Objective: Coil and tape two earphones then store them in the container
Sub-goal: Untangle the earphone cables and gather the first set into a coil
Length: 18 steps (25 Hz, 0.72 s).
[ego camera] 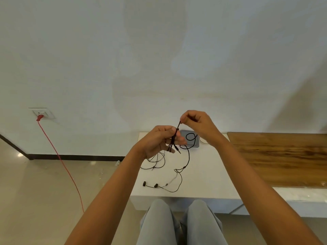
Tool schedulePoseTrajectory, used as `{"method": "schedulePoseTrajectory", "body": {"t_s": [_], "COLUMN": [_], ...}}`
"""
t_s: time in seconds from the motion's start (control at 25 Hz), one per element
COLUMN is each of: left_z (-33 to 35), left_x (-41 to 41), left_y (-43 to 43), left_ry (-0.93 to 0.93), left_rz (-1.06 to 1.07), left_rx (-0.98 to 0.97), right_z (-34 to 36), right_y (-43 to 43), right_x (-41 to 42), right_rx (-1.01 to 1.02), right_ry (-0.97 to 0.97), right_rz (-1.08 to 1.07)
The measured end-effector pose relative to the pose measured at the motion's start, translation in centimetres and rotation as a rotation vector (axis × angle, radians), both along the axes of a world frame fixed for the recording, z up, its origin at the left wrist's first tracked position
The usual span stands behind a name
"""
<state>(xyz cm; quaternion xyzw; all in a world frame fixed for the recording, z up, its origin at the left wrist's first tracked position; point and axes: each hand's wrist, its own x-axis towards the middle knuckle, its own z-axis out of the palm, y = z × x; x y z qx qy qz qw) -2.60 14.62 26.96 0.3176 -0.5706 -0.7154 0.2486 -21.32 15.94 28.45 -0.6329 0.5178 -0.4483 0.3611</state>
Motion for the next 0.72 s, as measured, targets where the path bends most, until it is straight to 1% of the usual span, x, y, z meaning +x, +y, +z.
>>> {"method": "schedulePoseTrajectory", "body": {"t_s": [0.08,0.2,0.24,0.32,0.4,0.52,0.64,0.72], "left_z": [0.7,1.8,2.2,2.3,1.9,1.0,0.0,-0.6], "left_x": [-0.1,-0.2,-0.2,-0.3,-0.4,-0.2,-0.1,0.0], "left_y": [0.3,0.2,-0.1,-0.9,-1.8,-2.6,-2.7,-2.4], "left_ry": [0.098,0.266,0.304,0.322,0.291,0.179,0.027,-0.063], "left_rz": [0.014,0.096,0.133,0.212,0.293,0.364,0.344,0.298], "left_rx": [0.045,0.089,0.092,0.069,0.035,-0.069,-0.147,-0.198], "right_z": [-1.4,-4.2,-4.9,-5.7,-6.1,-6.0,-4.4,-2.7], "right_y": [-1.0,-0.7,-0.1,1.7,3.3,4.8,5.7,5.8], "right_x": [-0.1,0.4,0.9,1.9,2.5,2.4,1.9,1.6], "right_rx": [0.083,0.222,0.262,0.306,0.337,0.351,0.34,0.292], "right_ry": [-0.054,-0.141,-0.162,-0.174,-0.155,-0.105,-0.08,-0.07], "right_rz": [0.016,0.029,0.035,0.069,0.104,0.123,0.149,0.146]}}
